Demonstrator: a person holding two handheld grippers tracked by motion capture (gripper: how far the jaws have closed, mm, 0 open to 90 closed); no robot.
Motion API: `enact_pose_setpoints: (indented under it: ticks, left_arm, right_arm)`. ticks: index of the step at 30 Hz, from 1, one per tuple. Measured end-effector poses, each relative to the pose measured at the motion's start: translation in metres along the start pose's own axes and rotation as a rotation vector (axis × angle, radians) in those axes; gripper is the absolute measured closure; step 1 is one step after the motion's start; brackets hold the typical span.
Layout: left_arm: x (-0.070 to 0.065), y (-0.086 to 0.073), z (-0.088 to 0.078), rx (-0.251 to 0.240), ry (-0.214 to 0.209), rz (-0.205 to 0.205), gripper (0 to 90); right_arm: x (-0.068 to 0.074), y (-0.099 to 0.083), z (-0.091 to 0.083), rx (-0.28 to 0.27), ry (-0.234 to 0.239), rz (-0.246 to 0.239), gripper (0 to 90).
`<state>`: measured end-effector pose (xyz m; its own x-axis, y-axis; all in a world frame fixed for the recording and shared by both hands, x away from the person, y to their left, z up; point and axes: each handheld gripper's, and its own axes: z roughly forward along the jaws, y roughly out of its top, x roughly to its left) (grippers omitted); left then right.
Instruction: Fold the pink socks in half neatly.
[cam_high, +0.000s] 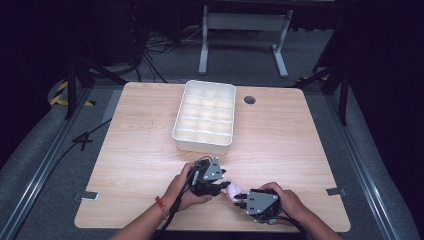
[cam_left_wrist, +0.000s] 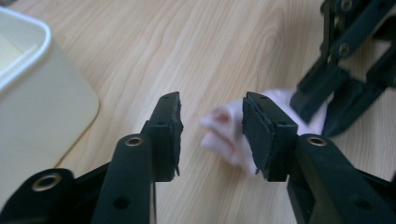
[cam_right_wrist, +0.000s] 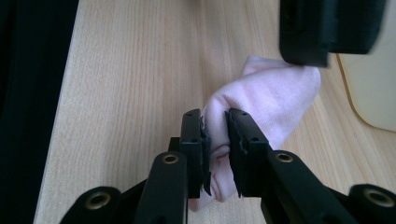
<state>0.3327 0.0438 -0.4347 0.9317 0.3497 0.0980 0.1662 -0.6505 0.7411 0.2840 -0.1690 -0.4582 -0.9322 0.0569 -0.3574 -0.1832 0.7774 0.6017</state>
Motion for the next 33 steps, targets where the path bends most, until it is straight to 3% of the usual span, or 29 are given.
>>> enact_pose_setpoints:
  ticks: [5,6,11,17,18,22,24,26,28,33]
  left_arm:
    - [-0.003,-0.002,0.011,0.042,-0.016,0.015,57.8]
    - [-0.003,-0.006,0.014,0.061,-0.025,-0.004,58.2]
    - [-0.004,-0.008,0.014,0.083,-0.032,0.023,60.5]
    - [-0.004,-0.010,0.014,0.082,-0.026,0.014,61.1]
    - [-0.004,-0.010,0.014,0.084,-0.023,0.016,61.1]
    - [-0.004,-0.011,0.013,0.087,-0.014,0.026,61.0]
    - [-0.004,-0.011,0.013,0.080,-0.006,0.028,60.9]
    - [-0.005,-0.012,0.013,0.082,-0.007,0.023,60.5]
    - [-0.005,-0.012,0.013,0.077,-0.002,0.025,60.5]
    - [-0.006,-0.013,0.014,0.084,-0.003,0.034,60.5]
  right_arm:
    - [0.000,0.000,0.000,0.001,0.000,0.001,76.5]
    - [0.000,-0.001,0.000,0.000,0.002,0.001,76.4]
    - [0.001,-0.001,-0.001,0.004,-0.006,0.004,72.5]
    - [0.003,-0.004,-0.008,0.002,0.005,0.031,66.7]
    - [0.002,-0.006,-0.013,-0.012,0.005,0.068,63.1]
    - [0.000,-0.010,-0.022,-0.034,-0.008,0.116,62.3]
    - [-0.005,-0.011,-0.029,-0.056,-0.029,0.177,66.7]
    - [-0.007,-0.009,-0.032,-0.081,-0.020,0.217,71.4]
    - [-0.009,-0.005,-0.030,-0.063,-0.037,0.252,74.6]
    - [-0.006,0.000,-0.019,-0.015,-0.023,0.288,72.7]
